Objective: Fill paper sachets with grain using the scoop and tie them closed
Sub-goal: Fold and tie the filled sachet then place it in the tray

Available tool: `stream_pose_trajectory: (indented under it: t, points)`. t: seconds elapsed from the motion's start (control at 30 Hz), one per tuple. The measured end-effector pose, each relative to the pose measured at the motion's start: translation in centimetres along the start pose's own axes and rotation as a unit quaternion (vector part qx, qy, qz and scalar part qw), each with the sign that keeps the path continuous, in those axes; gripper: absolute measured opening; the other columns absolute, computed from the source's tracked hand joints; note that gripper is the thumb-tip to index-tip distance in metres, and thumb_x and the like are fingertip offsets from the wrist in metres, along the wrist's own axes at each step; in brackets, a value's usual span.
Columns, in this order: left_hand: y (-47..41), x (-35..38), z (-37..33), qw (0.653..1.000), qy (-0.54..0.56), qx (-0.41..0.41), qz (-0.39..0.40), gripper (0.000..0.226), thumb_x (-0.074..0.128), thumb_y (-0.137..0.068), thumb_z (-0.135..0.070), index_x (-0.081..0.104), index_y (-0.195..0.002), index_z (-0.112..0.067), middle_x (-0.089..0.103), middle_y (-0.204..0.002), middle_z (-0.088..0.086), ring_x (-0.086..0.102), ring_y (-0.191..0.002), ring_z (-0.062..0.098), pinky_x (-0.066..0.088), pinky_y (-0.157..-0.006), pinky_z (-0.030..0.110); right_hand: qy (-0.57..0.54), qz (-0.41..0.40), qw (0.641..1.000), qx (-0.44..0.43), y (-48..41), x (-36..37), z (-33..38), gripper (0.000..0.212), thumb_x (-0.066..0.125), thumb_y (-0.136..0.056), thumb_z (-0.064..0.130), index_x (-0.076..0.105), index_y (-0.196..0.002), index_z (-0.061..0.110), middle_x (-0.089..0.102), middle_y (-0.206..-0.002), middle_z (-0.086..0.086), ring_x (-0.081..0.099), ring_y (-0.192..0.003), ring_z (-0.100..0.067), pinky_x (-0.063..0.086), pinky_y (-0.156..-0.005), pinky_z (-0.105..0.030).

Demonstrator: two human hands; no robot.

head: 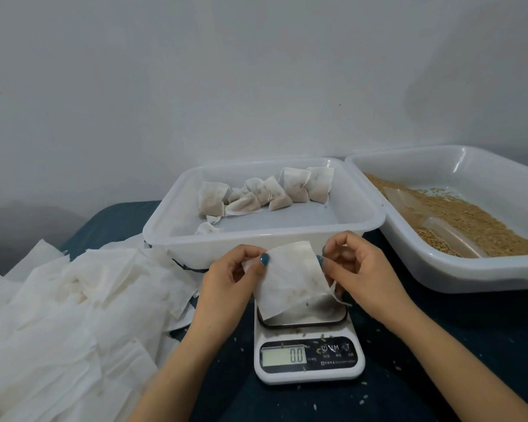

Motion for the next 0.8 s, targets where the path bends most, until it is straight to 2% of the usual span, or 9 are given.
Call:
stream_pose_trajectory:
  t: [0.07,0.13,0.2,0.37,0.43,0.5,0.53,0.67,0.8]
  points:
    - [0.0,-0.2,0.1,1.0,0.005,-0.002,-0.009,0.014,0.061,-0.096,-0.028,0.07,-0.087,-0.032,0.066,-0.075,-0.012,0.057,-0.072,0.008,0.048,-0.069,0.032,-0.009,0.009,1.0,-0.003,0.1,0.3,0.3,0.018,0.07,-0.089,0.013,0.061,-0.082,0.028,0.07,-0.072,-0.001,0.062,-0.055,-0.01,0.049,-0.047,-0.023]
    - [0.1,-0.1,0.1,1.0,0.0,0.0,-0.005,0.01,0.062,-0.097,-0.032,0.069,-0.09,-0.03,0.066,-0.077,0.001,0.055,-0.072,0.014,0.046,-0.069,0.038,-0.025,0.018,1.0,0.006,0.2,0.6,0.5,0.009,0.066,-0.087,0.032,0.06,-0.089,0.026,0.072,-0.077,0.0,0.065,-0.059,-0.011,0.051,-0.049,-0.025]
    - [0.1,-0.2,0.1,1.0,-0.016,0.005,-0.014,0.008,0.063,-0.095,-0.036,0.069,-0.094,-0.031,0.066,-0.082,0.01,0.053,-0.071,0.019,0.045,-0.067,0.041,-0.053,0.036,0.998,0.023,0.3,0.8,0.7,0.029,0.064,-0.081,0.044,0.06,-0.096,0.019,0.073,-0.08,-0.001,0.067,-0.063,-0.013,0.053,-0.051,-0.027]
    - [0.1,-0.4,-0.1,0.999,-0.043,0.008,-0.03,0.007,0.063,-0.095,-0.032,0.069,-0.093,-0.035,0.069,-0.082,0.006,0.06,-0.073,0.034,0.054,-0.073,0.054,-0.068,0.064,0.995,0.025,0.3,1.1,0.4,0.022,0.077,-0.081,0.016,0.055,-0.084,0.013,0.072,-0.071,-0.009,0.065,-0.058,-0.011,0.052,-0.054,-0.02]
    - [0.2,-0.4,-0.2,0.999,-0.036,0.013,-0.028,0.006,0.064,-0.093,-0.035,0.068,-0.097,-0.037,0.068,-0.077,-0.004,0.059,-0.072,0.031,0.055,-0.067,0.043,-0.057,0.06,0.997,0.013,0.2,1.1,0.5,0.024,0.078,-0.08,0.014,0.054,-0.077,0.012,0.068,-0.064,-0.004,0.063,-0.057,-0.009,0.051,-0.055,-0.018]
    - [0.4,-0.2,-0.5,0.999,-0.041,0.011,-0.026,0.02,0.069,-0.086,-0.046,0.065,-0.105,-0.044,0.054,-0.062,-0.018,0.047,-0.058,0.009,0.044,-0.054,0.018,-0.061,0.04,0.997,0.007,0.2,1.0,0.8,0.028,0.08,-0.074,0.02,0.053,-0.071,0.013,0.066,-0.061,-0.004,0.062,-0.056,-0.01,0.05,-0.055,-0.017]
    - [0.5,0.0,-0.6,0.999,-0.033,0.003,-0.017,0.032,0.073,-0.078,-0.052,0.062,-0.108,-0.047,0.051,-0.06,-0.02,0.045,-0.056,0.003,0.04,-0.054,0.012,-0.061,0.026,0.998,0.007,0.2,0.8,0.9,0.03,0.081,-0.071,0.023,0.053,-0.069,0.014,0.065,-0.061,-0.005,0.062,-0.056,-0.011,0.05,-0.055,-0.017]
    - [0.7,0.8,-0.6,1.0,0.013,-0.014,0.021,0.054,0.083,-0.065,-0.047,0.058,-0.113,-0.047,0.071,-0.089,-0.018,0.067,-0.077,0.002,0.053,-0.066,0.016,-0.06,0.003,0.998,-0.003,0.1,0.5,1.0,0.031,0.081,-0.07,0.027,0.052,-0.063,0.02,0.061,-0.059,-0.003,0.059,-0.054,-0.009,0.05,-0.055,-0.018]
    - [0.8,1.0,-1.1,1.0,-0.006,0.016,0.013,0.044,0.083,-0.079,-0.023,0.06,-0.114,-0.039,0.065,-0.077,-0.028,0.056,-0.058,-0.006,0.043,-0.053,0.006,-0.041,0.004,0.998,-0.047,0.2,0.6,1.6,0.026,0.078,-0.076,0.03,0.054,-0.066,0.029,0.051,-0.055,0.007,0.044,-0.048,-0.004,0.041,-0.049,-0.014]
Point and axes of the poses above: each hand's wrist, its own y-axis away from the middle knuckle, its own x-axis out of the palm, z = x × y, the point moved 6 cm from there along -y, towards the middle knuckle
